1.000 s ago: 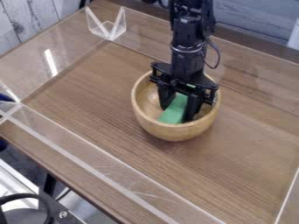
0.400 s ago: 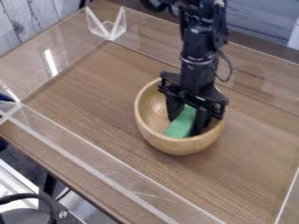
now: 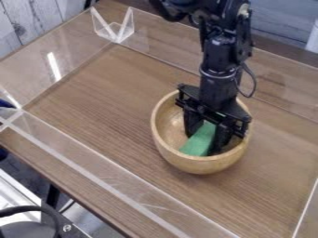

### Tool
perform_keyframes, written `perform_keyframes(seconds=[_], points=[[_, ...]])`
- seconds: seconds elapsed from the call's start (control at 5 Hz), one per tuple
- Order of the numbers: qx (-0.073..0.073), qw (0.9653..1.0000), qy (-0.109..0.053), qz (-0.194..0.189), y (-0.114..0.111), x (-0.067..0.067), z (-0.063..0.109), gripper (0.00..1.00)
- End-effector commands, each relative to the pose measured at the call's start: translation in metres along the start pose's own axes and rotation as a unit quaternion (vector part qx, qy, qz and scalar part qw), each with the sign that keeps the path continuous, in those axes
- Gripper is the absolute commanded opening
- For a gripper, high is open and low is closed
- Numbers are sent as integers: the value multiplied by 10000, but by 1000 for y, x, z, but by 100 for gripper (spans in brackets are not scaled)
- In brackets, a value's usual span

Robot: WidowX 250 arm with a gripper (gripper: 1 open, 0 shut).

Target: Remove the green block from inside the brown bowl and put it on the table

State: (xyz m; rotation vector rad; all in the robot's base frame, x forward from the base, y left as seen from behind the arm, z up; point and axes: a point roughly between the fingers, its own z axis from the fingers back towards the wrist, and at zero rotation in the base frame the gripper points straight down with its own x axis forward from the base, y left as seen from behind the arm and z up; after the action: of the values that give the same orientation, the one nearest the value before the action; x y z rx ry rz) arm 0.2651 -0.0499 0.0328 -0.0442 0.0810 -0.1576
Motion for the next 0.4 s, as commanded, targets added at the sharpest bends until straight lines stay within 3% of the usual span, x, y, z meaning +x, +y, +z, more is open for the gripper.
perform_keyframes(seconds=[0.0, 0.2], points=[[-25, 9996, -245, -131, -8, 6, 11, 0], [-40, 9996, -210, -176, -11, 5, 8, 0]])
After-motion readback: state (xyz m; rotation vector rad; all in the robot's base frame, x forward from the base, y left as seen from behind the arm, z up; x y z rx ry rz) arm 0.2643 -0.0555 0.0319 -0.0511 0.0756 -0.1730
